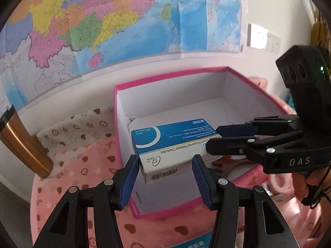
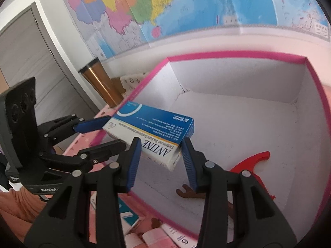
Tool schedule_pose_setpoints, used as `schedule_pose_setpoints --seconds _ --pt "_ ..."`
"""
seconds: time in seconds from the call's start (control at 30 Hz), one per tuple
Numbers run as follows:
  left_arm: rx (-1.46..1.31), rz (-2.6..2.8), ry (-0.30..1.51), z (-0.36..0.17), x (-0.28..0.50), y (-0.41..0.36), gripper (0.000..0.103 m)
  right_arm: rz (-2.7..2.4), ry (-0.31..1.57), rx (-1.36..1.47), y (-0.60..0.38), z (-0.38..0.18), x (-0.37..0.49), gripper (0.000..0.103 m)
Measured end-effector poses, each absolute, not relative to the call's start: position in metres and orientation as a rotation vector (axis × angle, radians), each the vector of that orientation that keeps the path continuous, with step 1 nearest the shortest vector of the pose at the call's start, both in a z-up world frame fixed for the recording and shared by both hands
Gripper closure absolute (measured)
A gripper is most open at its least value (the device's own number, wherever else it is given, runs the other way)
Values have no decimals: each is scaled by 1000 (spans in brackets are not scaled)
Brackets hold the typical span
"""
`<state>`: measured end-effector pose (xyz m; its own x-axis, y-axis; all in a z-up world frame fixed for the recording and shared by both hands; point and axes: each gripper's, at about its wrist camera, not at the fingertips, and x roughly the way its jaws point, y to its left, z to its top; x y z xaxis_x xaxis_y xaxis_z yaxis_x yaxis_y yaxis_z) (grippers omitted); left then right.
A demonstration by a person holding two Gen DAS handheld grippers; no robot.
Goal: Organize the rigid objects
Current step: 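Carry the ANTINE box with the left gripper and release it in the box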
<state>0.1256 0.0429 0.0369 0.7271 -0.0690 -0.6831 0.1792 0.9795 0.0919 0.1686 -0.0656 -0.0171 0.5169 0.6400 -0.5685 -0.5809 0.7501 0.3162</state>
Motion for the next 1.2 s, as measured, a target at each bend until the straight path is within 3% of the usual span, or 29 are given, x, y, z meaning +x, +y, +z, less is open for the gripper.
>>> schedule_pose_setpoints --seconds 0.5,0.63,1.2 --pt "116 -135 655 51 89 43 49 744 675 132 -87 -5 130 59" --pt "76 -207 636 53 65 33 48 724 640 146 -109 3 101 47" --pt "20 -348 828 -9 59 -10 48 526 783 233 -184 -58 54 47"
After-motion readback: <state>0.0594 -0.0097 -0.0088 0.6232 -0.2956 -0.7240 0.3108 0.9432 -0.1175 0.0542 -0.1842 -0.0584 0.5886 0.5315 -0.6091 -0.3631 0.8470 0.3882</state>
